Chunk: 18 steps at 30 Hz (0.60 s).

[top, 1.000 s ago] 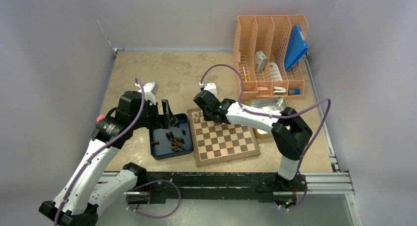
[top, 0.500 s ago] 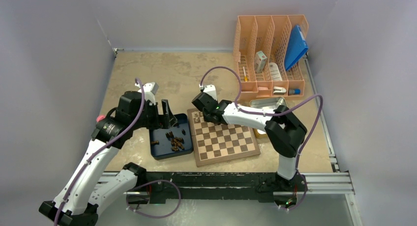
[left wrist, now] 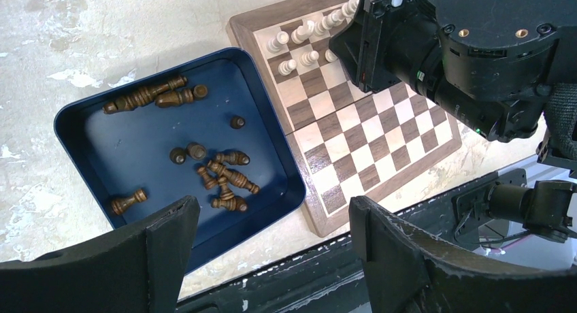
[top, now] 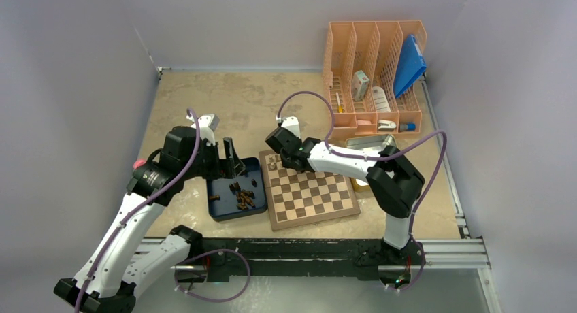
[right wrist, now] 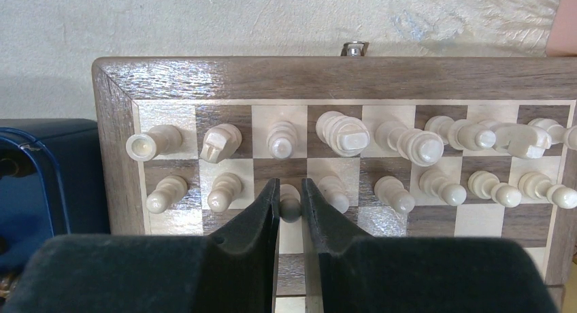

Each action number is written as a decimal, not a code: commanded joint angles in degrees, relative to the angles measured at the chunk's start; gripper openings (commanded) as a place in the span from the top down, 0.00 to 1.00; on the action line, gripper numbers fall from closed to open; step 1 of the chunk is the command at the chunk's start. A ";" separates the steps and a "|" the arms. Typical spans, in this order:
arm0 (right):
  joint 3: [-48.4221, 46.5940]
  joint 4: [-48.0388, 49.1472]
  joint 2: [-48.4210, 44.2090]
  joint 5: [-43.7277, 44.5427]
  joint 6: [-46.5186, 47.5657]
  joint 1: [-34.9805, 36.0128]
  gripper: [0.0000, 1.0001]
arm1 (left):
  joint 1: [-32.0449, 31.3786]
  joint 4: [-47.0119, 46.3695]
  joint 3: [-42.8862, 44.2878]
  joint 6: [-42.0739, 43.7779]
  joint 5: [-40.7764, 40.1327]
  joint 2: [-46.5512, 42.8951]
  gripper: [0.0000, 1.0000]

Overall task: Set up the chess pieces on the board
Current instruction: Place the chess piece on the chessboard.

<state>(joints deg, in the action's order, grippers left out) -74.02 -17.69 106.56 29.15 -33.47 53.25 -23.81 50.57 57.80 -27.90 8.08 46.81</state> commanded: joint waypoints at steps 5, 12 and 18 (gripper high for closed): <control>-3.05 -0.15 0.82 2.47 -0.85 0.18 0.82 | -0.19 -0.73 1.96 0.19 -1.12 -0.77 0.19; -3.28 -0.05 1.38 2.57 -0.83 0.18 0.81 | -0.23 -0.73 1.97 0.30 -1.35 -0.77 0.19; -3.47 -0.15 1.63 2.82 -1.03 0.18 0.78 | -0.19 -0.73 1.88 0.31 -1.40 -0.75 0.19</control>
<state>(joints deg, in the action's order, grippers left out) -75.09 -17.69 107.77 29.47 -33.47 53.25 -23.81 50.70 57.80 -27.90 7.20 46.74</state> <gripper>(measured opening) 0.208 0.809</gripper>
